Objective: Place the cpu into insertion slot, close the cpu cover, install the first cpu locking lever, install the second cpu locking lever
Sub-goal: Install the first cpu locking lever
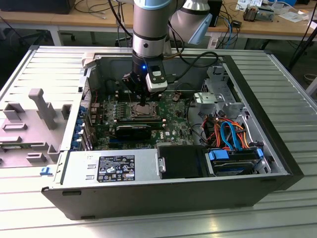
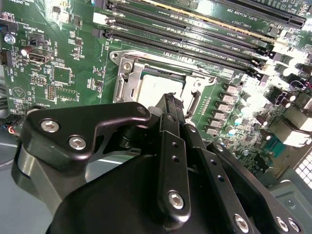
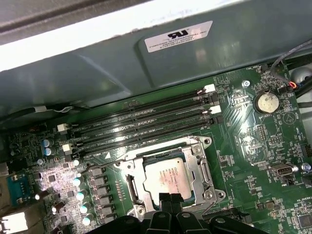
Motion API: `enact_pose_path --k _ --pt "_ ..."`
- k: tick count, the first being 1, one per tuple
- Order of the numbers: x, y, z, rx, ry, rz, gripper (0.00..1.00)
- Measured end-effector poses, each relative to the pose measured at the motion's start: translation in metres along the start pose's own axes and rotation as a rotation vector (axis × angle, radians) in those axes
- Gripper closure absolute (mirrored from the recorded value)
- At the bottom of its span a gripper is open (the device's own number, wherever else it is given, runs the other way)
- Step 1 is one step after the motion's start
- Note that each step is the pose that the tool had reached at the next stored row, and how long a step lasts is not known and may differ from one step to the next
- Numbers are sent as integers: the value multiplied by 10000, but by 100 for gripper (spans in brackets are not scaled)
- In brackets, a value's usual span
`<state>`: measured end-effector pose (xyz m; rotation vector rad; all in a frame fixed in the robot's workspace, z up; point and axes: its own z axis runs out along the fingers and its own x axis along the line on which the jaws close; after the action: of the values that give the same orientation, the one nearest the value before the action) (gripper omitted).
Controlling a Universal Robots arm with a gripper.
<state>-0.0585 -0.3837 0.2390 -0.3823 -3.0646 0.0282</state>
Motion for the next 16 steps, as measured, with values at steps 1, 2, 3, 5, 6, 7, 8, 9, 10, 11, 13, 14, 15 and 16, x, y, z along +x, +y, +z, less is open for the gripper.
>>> enact_pose_path --k 1,2,3,5,6,7,8,9,10,11,13,14,15,16 --pt "0 0 0 0 0 -9 89" --pt "0 0 0 1 0 -19 89" --pt "0 0 0 1 0 -29 89" --pt "0 0 0 2 -1 -48 89" --pt "0 0 0 3 -1 -58 89" --pt "0 0 0 3 -1 -68 89" --pt "0 0 0 4 -2 -85 89" --pt "0 0 0 5 -2 -100 89" --pt "0 0 0 5 -3 -111 89" --pt "0 0 0 6 -3 -119 89" --pt "0 0 0 7 -4 -140 89" --pt "0 0 0 7 -4 -157 89" --pt "0 0 0 8 -4 -167 89" --pt "0 0 0 9 -4 -177 89"
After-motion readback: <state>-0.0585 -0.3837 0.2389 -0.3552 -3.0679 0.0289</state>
